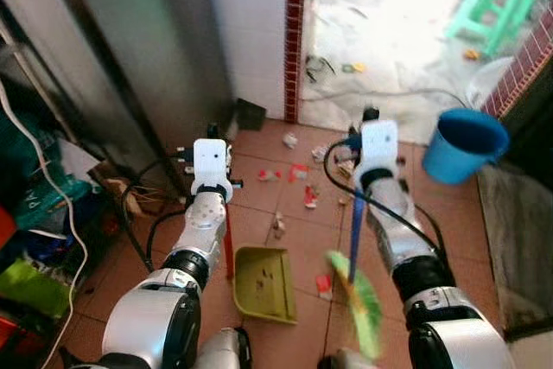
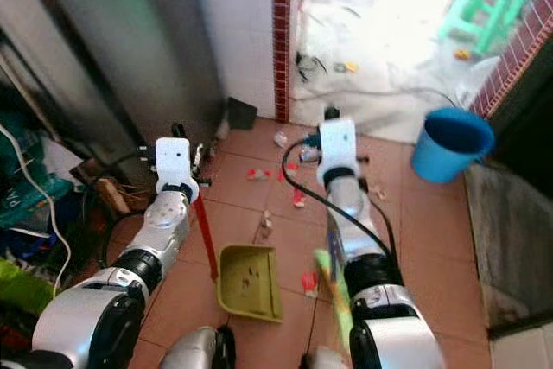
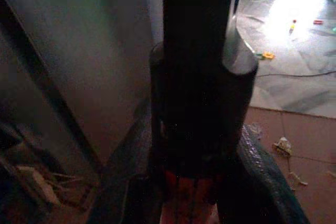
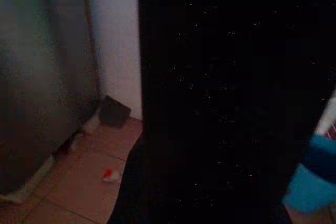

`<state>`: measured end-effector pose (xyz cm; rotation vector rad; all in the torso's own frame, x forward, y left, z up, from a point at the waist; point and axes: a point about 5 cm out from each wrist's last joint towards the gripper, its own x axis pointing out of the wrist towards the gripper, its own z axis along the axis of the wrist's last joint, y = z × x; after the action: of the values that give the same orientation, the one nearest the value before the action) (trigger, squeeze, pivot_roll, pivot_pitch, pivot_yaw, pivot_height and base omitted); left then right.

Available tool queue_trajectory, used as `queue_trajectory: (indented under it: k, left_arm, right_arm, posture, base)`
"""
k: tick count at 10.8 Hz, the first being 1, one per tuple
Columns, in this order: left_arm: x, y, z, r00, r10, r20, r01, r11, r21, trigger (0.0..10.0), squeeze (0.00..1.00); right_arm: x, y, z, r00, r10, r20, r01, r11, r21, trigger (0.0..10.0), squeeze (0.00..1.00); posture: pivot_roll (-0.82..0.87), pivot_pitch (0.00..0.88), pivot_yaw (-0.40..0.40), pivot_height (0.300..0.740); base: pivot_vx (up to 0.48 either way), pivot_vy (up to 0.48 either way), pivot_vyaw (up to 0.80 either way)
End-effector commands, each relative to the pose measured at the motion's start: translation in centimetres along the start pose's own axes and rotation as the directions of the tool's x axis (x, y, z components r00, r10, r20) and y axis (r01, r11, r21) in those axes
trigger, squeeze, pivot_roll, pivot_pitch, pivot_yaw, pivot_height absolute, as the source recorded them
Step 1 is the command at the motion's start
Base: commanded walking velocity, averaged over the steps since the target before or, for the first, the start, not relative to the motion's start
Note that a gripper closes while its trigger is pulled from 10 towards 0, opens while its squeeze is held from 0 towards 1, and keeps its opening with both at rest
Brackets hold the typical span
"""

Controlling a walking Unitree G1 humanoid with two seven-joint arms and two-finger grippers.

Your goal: Sweep floor

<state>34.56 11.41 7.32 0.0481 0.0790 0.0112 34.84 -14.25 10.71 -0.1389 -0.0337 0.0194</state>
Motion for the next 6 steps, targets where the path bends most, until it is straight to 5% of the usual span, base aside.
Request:
queue_trajectory:
  k: [1,3,6]
  left_arm:
    - [-0.3,0.9,-0.3,1.000,-0.010,0.021,0.010,1.000,0.013,10.0,0.00]
    - [-0.8,0.2,-0.6,0.998,-0.057,0.032,0.058,0.997,-0.051,10.0,0.00]
    - [-0.9,-1.1,-0.4,0.994,-0.105,0.040,0.109,0.985,-0.132,10.0,0.00]
  right_arm:
    - [0.4,0.6,0.7,1.000,-0.008,0.030,0.008,1.000,0.023,10.0,0.00]
    - [0.7,1.7,1.0,0.999,-0.010,0.034,0.007,0.996,0.085,10.0,0.00]
    - [1.6,2.0,2.4,1.000,-0.019,-0.010,0.022,0.940,0.341,10.0,0.00]
  posture:
    - [-0.01,0.144,0.074,0.740]
    - [-0.01,0.157,0.077,0.740]
    - [-0.05,0.149,0.068,0.740]
  base:
    - [0.000,0.000,0.00]
    - [0.000,0.000,0.00]
    - [0.000,0.000,0.00]
